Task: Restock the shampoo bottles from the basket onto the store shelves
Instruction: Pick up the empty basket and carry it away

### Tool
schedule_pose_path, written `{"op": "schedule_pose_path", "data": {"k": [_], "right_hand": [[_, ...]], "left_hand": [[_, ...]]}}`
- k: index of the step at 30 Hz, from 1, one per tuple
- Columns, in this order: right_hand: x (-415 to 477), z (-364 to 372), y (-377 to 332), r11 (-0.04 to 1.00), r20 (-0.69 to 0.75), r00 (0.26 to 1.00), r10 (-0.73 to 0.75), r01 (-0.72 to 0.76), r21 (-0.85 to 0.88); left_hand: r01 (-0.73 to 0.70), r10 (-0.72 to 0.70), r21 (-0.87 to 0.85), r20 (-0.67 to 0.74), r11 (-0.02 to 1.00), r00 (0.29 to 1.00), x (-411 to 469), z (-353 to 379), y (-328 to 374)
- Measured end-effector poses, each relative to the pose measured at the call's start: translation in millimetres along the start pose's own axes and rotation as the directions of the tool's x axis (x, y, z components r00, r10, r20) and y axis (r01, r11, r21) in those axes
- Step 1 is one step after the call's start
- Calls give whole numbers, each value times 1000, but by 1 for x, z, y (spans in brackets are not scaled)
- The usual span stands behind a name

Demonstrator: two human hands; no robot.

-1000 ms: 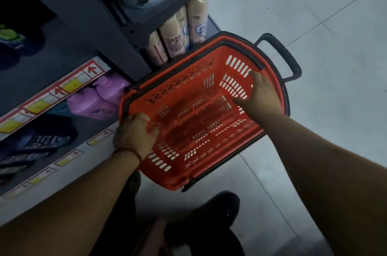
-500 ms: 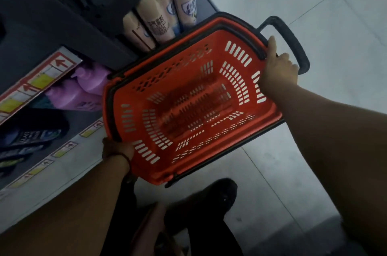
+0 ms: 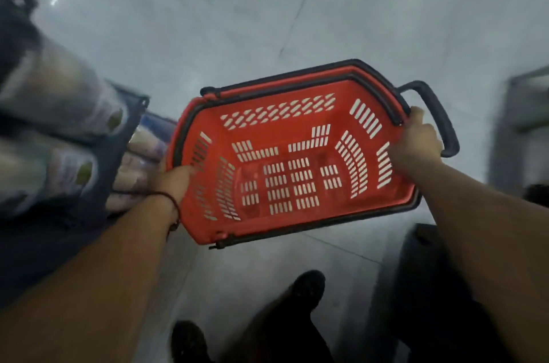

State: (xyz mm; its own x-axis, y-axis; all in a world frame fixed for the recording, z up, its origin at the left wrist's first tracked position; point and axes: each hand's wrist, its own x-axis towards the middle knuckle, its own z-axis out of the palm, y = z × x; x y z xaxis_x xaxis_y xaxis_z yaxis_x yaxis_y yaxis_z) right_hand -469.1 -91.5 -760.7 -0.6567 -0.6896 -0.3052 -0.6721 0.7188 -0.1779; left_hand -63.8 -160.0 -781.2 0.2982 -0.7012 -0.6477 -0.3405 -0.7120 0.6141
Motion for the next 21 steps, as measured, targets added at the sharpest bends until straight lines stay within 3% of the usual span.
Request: {"op": "schedule_pose_path", "data": {"k": [5,13,21], "right_hand": [[13,-148,44,971,-72,983,168,-152,183],[87,-332,86,907,-108,948,299,-247,341],[283,-457,89,872,-109,926,362,-295,391]], "left_hand": [[-170,167,34,73,985,983,-57,36,172],[-331,340,-94,120,939,933,-150,116,414],[-387,410,-134,311,912,858,-96,271,646]]}}
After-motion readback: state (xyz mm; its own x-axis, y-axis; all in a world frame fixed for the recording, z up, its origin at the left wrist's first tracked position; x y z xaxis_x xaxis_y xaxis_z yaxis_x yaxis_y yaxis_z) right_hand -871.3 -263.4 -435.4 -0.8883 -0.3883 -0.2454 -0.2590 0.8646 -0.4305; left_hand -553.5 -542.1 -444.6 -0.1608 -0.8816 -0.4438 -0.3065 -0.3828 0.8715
